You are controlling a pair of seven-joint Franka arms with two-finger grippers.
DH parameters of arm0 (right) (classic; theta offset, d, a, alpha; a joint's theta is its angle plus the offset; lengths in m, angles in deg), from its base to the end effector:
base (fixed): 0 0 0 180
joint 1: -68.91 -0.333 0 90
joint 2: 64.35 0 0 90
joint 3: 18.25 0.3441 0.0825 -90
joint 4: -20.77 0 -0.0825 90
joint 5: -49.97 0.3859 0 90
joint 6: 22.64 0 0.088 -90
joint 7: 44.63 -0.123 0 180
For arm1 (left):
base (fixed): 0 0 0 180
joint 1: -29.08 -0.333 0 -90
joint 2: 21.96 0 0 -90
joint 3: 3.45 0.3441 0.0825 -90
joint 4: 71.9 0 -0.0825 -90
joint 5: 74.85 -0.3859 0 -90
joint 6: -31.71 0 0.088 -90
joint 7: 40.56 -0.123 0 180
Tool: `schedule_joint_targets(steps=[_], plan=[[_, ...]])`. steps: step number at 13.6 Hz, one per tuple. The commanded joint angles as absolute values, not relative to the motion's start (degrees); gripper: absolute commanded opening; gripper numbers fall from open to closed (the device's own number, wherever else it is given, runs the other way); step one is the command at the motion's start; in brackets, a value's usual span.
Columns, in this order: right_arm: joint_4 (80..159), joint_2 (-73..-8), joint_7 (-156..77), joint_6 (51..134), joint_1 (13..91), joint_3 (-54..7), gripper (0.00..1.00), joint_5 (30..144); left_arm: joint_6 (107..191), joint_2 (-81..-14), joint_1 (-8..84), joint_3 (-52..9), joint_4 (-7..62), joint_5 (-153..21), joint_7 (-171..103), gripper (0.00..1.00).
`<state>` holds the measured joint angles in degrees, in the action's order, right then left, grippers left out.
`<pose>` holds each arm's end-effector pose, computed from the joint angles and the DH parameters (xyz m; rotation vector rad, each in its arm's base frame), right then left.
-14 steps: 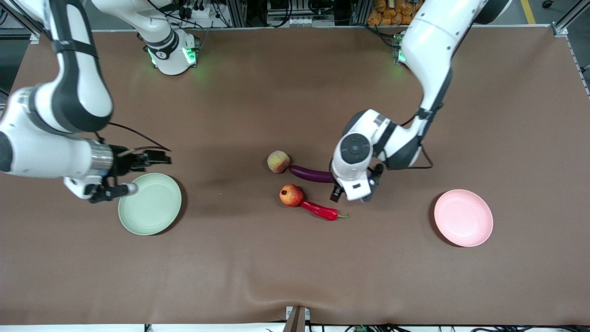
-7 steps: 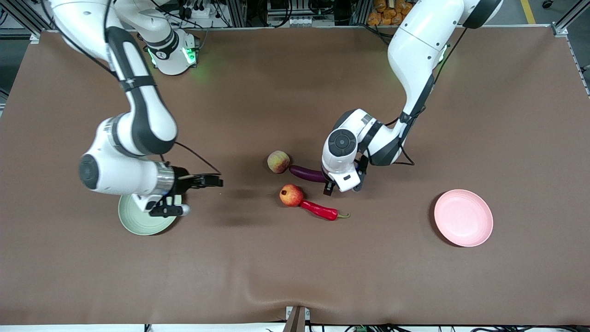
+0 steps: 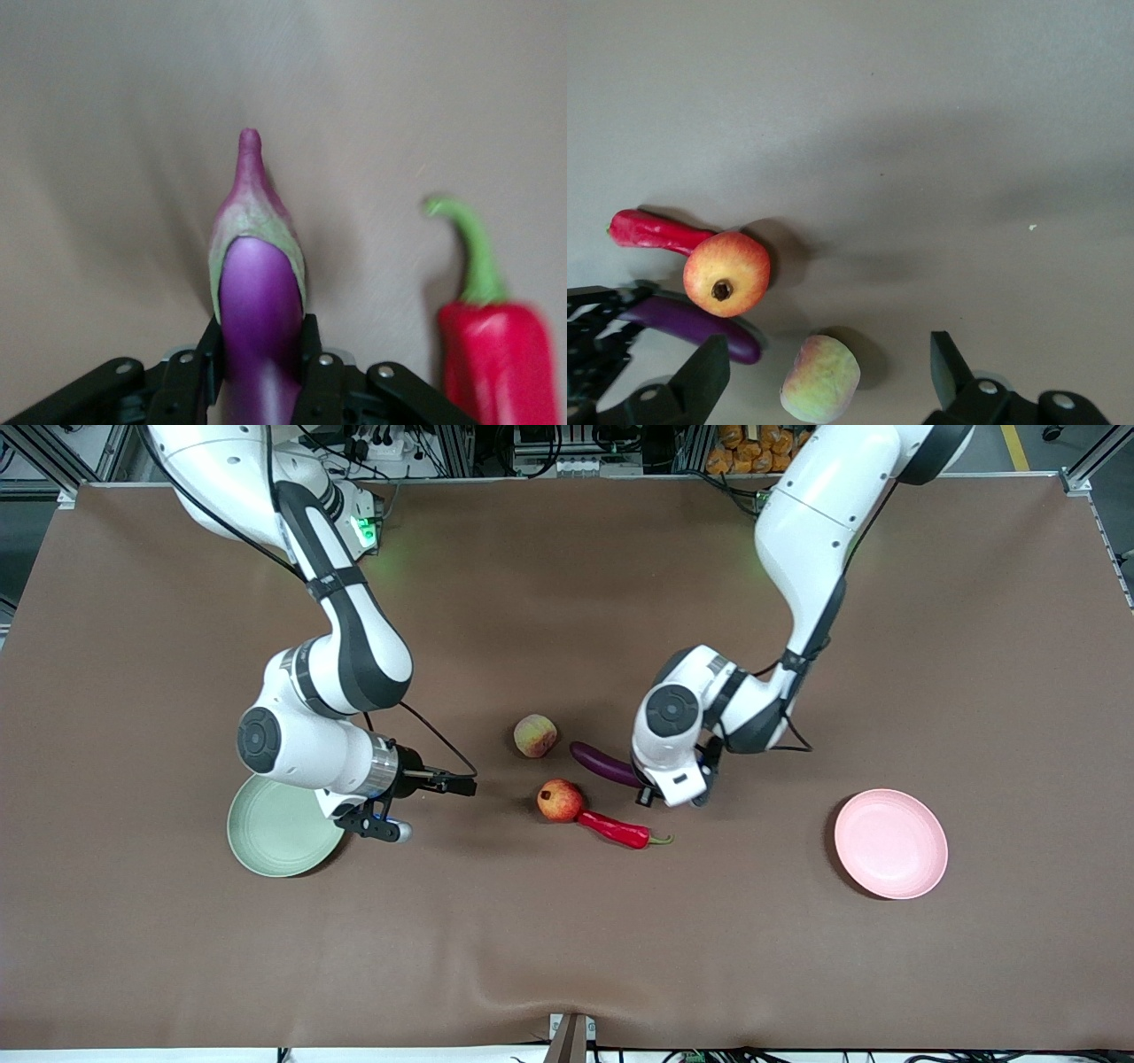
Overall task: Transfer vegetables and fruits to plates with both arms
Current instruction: 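Carry the eggplant to the pink plate while the right gripper grasps the apple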
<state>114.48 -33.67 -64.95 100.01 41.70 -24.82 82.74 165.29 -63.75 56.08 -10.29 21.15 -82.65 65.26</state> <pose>0.6410 0.2850 0.3190 -2.7180 0.4084 0.2308 0.5966 -0.3824 0.1989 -2.5839 -1.7509 -0.0185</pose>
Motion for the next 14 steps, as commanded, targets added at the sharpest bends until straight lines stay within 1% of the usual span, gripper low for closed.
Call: schedule_joint_targets(steps=[1, 2, 3, 5, 7, 10, 12, 14], plan=[[114.4, -32.8, -71.5, 102.9, 38.7, -25.5, 1.00, 83.3, 160.2, -59.1, 50.7, -10.6, 20.7, -84.0, 56.1, 0.00], [114.4, -32.0, -72.5, 104.3, 37.6, -25.5, 1.00, 83.3, 157.2, -57.7, 49.2, -10.6, 20.3, -84.1, 51.8, 0.00], [114.2, -31.0, -72.6, 105.9, 36.7, -25.5, 1.00, 83.3, 155.9, -56.4, 47.6, -10.6, 19.7, -84.0, 47.3, 0.00], [113.1, -28.5, -72.6, 111.9, 33.2, -25.5, 1.00, 80.8, 154.5, -55.4, 44.0, -10.6, 18.1, -84.1, 39.1, 0.00], [109.8, -24.6, -74.8, 116.5, 31.3, -25.5, 1.00, 79.9, 154.5, -55.4, 39.8, -10.6, 17.8, -84.2, 28.7, 0.00], [105.6, -21.0, -75.7, 117.3, 29.3, -25.5, 1.00, 79.7, 154.5, -55.5, 33.8, -10.6, 15.9, -84.1, 12.7, 0.00], [104.2, -19.3, -75.7, 118.5, 28.7, -25.5, 1.00, 79.0, 154.6, -56.4, 30.3, -10.7, 14.8, -83.3, 4.3, 0.00], [103.9, -17.3, -75.7, 121.7, 28.1, -25.5, 1.00, 79.0, 155.2, -57.4, 28.8, -10.8, 14.8, -83.3, 0.1, 0.00]])
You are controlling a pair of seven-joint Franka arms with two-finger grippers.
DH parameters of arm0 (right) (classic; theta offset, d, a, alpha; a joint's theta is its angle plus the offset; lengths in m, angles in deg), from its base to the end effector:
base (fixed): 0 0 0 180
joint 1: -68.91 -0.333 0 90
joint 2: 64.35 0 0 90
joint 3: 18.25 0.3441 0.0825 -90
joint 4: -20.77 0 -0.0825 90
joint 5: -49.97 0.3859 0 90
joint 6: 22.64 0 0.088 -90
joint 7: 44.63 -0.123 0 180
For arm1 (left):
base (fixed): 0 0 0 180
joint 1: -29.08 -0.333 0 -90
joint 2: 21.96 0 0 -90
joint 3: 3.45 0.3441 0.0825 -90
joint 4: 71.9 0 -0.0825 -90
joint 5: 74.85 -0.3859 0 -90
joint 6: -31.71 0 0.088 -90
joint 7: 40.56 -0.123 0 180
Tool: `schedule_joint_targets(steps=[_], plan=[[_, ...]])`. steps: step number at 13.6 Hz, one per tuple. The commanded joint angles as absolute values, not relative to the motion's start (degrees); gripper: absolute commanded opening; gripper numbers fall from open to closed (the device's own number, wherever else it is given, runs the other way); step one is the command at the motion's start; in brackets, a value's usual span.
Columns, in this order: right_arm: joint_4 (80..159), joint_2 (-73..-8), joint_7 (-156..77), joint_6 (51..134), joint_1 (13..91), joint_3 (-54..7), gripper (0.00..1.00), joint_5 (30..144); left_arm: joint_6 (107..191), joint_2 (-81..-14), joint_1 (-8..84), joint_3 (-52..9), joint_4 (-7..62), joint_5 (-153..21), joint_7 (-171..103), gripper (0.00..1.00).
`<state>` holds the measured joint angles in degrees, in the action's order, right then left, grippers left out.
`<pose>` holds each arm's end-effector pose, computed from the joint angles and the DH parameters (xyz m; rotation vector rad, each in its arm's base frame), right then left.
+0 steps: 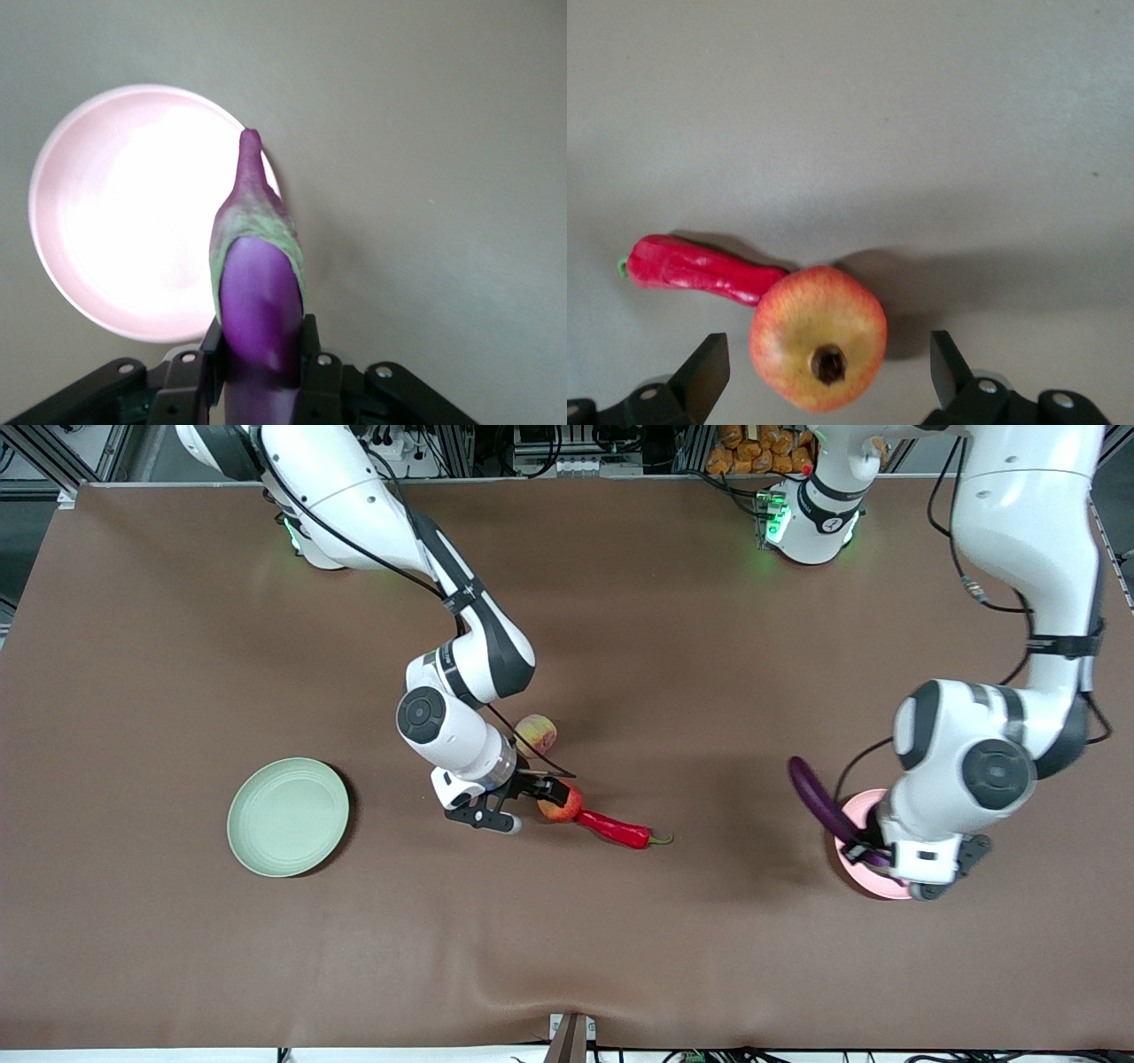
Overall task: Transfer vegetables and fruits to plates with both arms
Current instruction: 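Carry the eggplant to the pink plate while the right gripper grasps the apple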
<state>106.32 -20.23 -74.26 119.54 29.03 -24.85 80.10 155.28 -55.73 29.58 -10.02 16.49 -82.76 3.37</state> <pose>0.6256 0.4349 0.2419 -2.7495 0.3824 -0.0567 0.7185 -0.0686 0.3190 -2.9721 -0.9011 -0.0766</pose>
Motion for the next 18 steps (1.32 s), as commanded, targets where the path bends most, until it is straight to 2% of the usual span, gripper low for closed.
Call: schedule_joint_targets(steps=[1, 7, 12, 13, 15, 16, 18], plan=[[103.8, -16.0, -75.8, 124.0, 27.7, -25.4, 1.00, 79.2, 155.3, -58.2, 27.7, -10.8, 14.8, -83.4, -2.0, 0.00], [103.6, -15.0, -79.2, 125.8, 25.4, -25.3, 1.00, 79.5, 160.4, -62.4, 22.3, -10.9, 14.8, -83.2, -12.9, 0.00], [103.8, -15.0, -79.5, 125.8, 24.4, -25.3, 1.00, 79.7, 161.0, -63.0, 20.2, -11.0, 15.4, -81.4, -16.6, 0.02], [103.9, -15.0, -79.7, 125.8, 24.3, -25.3, 1.00, 79.6, 161.0, -63.0, 20.0, -11.0, 15.6, -81.1, -18.1, 0.11], [104.1, -15.0, -79.4, 125.8, 24.3, -25.5, 1.00, 79.0, 161.0, -63.4, 19.1, -11.1, 15.5, -81.0, -21.2, 0.64], [104.2, -15.0, -79.3, 125.8, 24.6, -25.5, 1.00, 78.7, 161.0, -63.4, 19.0, -11.1, 15.6, -80.9, -21.8, 1.00], [104.3, -15.0, -79.3, 125.8, 25.2, -25.5, 1.00, 78.5, 161.0, -63.1, 18.9, -11.1, 15.7, -79.9, -21.8, 1.00]])
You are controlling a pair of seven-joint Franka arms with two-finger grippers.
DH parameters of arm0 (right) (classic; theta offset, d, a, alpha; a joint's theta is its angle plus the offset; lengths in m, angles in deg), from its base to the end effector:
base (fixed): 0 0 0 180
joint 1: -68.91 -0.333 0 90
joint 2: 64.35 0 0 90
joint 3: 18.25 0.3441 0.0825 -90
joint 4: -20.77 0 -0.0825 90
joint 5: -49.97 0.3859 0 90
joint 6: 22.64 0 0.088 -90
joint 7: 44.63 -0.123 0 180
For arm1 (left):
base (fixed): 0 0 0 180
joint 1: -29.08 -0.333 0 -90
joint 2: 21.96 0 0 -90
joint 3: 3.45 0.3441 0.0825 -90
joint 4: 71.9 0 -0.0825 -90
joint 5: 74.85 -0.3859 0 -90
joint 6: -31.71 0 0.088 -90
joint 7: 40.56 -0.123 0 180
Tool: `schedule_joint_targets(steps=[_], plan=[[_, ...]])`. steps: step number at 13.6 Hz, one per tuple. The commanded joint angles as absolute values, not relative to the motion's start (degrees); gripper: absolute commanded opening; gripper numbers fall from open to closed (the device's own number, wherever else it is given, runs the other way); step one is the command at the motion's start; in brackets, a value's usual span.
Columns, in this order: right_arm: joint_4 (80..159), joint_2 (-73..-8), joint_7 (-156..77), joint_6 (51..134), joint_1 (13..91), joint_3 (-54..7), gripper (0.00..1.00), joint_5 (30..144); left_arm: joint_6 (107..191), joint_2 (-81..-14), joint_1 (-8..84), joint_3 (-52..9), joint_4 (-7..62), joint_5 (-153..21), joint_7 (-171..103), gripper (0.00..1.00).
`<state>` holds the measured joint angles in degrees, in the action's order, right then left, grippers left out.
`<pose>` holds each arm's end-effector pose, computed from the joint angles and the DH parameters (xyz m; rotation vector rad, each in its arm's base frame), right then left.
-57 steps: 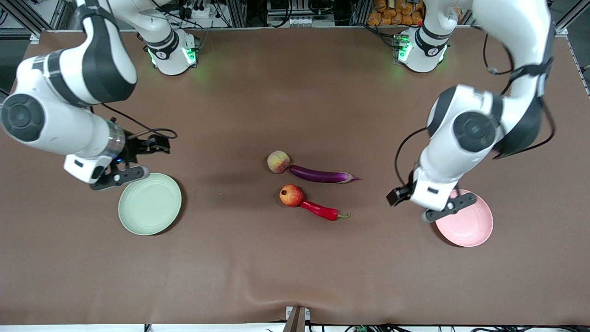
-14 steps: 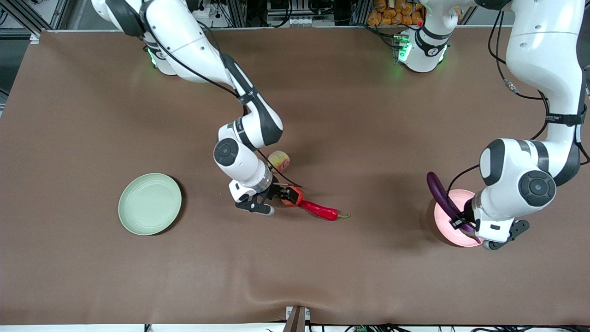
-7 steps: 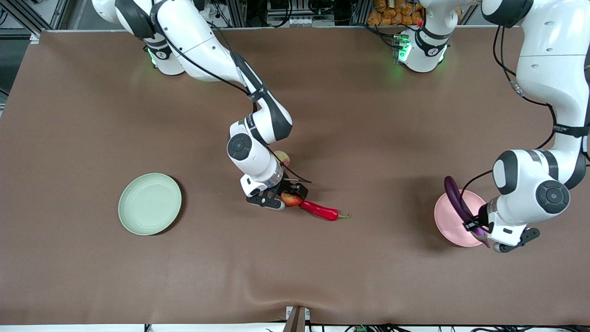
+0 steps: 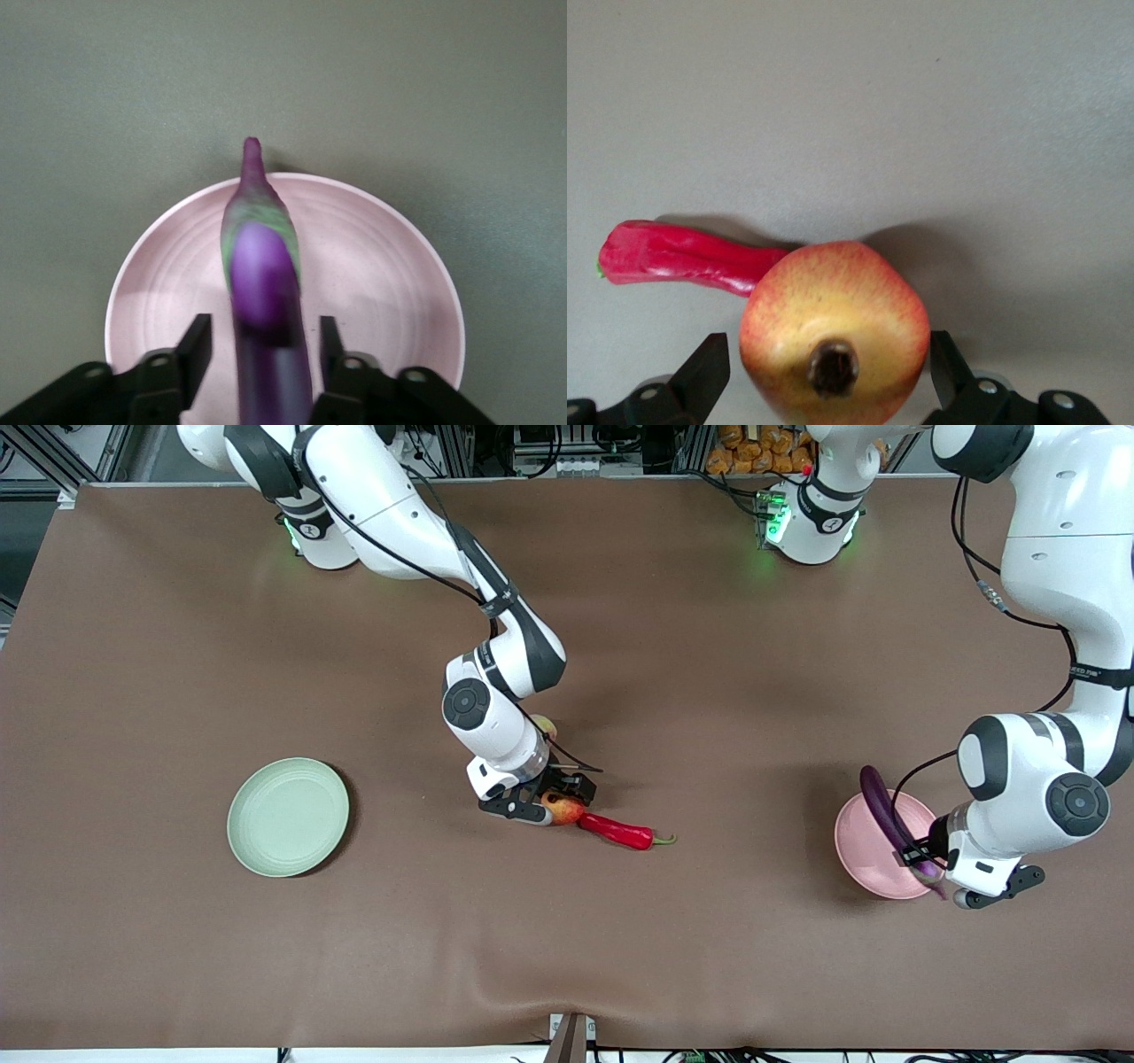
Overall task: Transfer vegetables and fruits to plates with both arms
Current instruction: 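Release the eggplant onto the pink plate while the right gripper lifts the apple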
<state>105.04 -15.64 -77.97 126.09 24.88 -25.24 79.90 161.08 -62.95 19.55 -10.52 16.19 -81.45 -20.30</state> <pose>0.6054 0.4746 0.2037 -2.7453 0.4021 -0.1255 0.7270 0.0501 0.2397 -3.0856 -0.5525 -0.0201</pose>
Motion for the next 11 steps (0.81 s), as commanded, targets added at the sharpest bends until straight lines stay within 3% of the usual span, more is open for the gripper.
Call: schedule_joint_targets(steps=[1, 4, 7, 8, 9, 10, 11], plan=[[104.3, -15.0, -79.3, 125.8, 25.2, -25.5, 1.00, 78.4, 160.9, -62.9, 18.9, -11.1, 15.6, -79.9, -21.8, 1.00], [104.1, -15.0, -79.4, 125.9, 25.5, -25.5, 1.00, 78.5, 160.4, -62.3, 19.9, -12.4, 15.6, -78.5, -17.1, 1.00], [104.1, -14.8, -79.6, 125.9, 25.4, -25.5, 1.00, 78.5, 159.1, -61.7, 20.6, -17.5, 15.6, -78.1, -4.6, 1.00], [104.1, -14.9, -79.5, 125.9, 25.6, -25.5, 0.80, 78.5, 158.9, -61.7, 21.3, -18.9, 15.6, -78.2, 0.2, 1.00], [104.1, -15.0, -79.8, 125.8, 25.8, -25.5, 0.51, 78.7, 158.8, -61.7, 22.4, -19.6, 15.6, -78.2, 4.3, 1.00], [104.2, -15.3, -79.6, 125.5, 27.0, -25.5, 0.34, 78.9, 158.9, -61.7, 24.4, -19.8, 15.6, -78.1, 8.0, 1.00], [104.2, -15.4, -79.3, 125.2, 27.5, -25.5, 0.29, 78.9, 158.8, -61.7, 26.3, -19.8, 15.6, -78.1, 12.2, 1.00]])
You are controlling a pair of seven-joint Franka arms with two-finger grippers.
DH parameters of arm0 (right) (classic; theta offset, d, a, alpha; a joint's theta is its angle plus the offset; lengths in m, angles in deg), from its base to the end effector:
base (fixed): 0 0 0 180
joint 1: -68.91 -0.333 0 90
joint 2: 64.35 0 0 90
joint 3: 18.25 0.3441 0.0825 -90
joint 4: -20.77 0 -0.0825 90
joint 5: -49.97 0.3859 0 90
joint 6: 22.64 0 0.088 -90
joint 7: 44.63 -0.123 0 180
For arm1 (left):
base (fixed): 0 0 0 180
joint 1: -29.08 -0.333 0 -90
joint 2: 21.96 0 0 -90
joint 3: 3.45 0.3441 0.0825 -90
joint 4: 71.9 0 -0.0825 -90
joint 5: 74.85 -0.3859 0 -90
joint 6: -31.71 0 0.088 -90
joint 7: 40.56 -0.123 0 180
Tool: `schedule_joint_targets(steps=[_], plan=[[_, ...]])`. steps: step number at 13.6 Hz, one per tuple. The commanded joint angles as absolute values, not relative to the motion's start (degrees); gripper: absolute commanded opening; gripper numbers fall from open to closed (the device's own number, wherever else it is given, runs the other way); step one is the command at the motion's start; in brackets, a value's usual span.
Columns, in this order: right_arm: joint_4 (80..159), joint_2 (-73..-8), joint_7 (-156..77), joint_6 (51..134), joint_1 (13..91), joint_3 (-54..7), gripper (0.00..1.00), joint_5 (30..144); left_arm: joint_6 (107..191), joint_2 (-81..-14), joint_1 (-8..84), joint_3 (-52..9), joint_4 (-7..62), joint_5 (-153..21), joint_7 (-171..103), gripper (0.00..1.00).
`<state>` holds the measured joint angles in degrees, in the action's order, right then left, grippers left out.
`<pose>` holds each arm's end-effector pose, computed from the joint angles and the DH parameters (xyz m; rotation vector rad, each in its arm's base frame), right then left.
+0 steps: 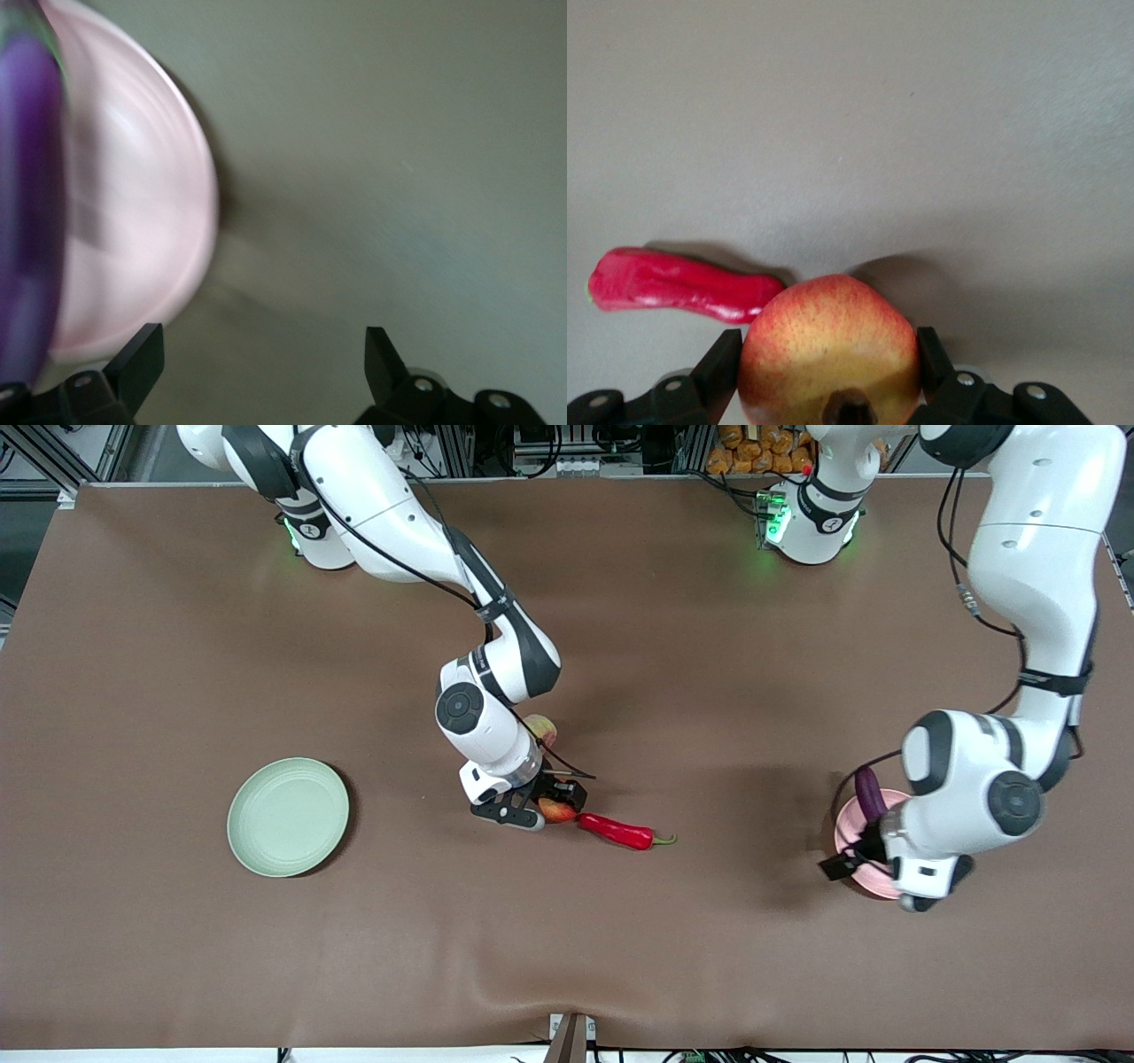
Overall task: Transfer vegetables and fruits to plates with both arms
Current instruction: 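Release the eggplant onto the pink plate while the right gripper lifts the apple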
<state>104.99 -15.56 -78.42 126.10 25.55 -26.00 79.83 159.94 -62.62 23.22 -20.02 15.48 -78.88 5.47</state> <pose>0.6159 0.4613 0.2038 -2.7469 0.4383 -0.1404 0.7252 -0.0979 0.2608 2.8569 0.9518 -0.0501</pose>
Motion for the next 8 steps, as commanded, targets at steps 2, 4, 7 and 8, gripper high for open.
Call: schedule_joint_targets(steps=[2, 4, 7, 8], plan=[[104.7, -17.7, -79.3, 122.5, 28.5, -25.5, 0.29, 78.9, 159.0, -61.8, 30.6, -19.7, 15.3, -78.4, 20.0, 1.00], [105.1, -21.4, -80.4, 115.3, 31.2, -26.0, 0.29, 78.9, 159.9, -62.2, 34.2, -19.7, 15.1, -78.6, 27.1, 1.00], [107.5, -27.4, -78.4, 103.1, 37.5, -27.7, 0.30, 78.4, 164.5, -62.6, 37.8, -19.7, 15.7, -78.8, 40.2, 1.00], [109.4, -29.5, -73.8, 99.9, 40.0, -27.9, 0.30, 77.8, 165.4, -62.8, 39.2, -19.7, 15.6, -78.8, 45.8, 1.00]])
